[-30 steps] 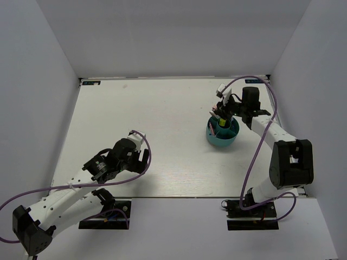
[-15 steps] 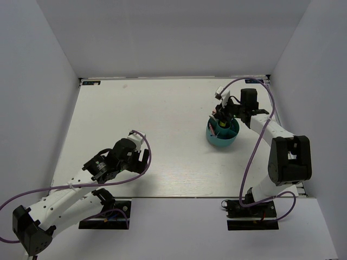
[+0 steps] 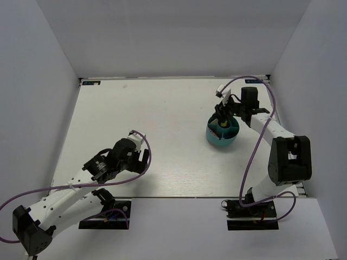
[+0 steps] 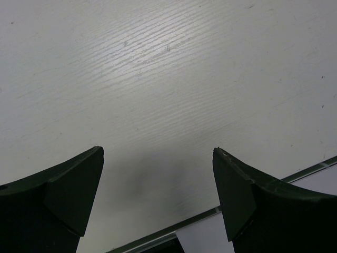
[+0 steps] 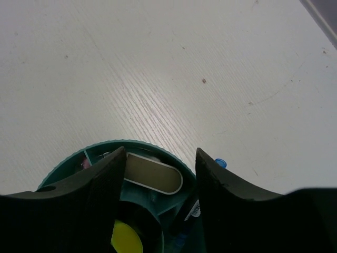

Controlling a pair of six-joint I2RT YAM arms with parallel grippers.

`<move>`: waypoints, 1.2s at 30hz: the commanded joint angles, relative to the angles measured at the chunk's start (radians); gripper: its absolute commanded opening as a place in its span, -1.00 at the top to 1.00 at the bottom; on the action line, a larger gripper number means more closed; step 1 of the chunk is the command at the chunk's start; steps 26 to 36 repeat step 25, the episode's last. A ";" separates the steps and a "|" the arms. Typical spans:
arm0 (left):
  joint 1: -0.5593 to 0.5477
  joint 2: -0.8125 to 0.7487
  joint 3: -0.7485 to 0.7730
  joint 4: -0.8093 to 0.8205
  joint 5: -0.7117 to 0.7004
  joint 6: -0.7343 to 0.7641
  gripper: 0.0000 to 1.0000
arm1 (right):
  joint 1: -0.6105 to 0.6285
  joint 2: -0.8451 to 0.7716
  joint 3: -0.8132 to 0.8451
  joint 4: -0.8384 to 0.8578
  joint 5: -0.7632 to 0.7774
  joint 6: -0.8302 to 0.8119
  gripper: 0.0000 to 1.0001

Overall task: Sort the stationery into containers
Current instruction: Place the stapler in the storage box, then reset both arms

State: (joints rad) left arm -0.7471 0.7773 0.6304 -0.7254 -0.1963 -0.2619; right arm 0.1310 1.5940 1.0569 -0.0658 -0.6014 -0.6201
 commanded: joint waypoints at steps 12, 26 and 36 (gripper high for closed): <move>0.006 -0.010 0.006 0.017 -0.044 -0.006 1.00 | -0.001 -0.109 0.366 -0.420 -0.052 0.290 0.98; 0.123 0.062 0.069 0.043 -0.105 -0.056 -1.00 | -0.004 -0.457 0.001 -0.422 0.351 0.436 -0.81; 0.123 0.062 0.069 0.043 -0.105 -0.056 -1.00 | -0.004 -0.457 0.001 -0.422 0.351 0.436 -0.81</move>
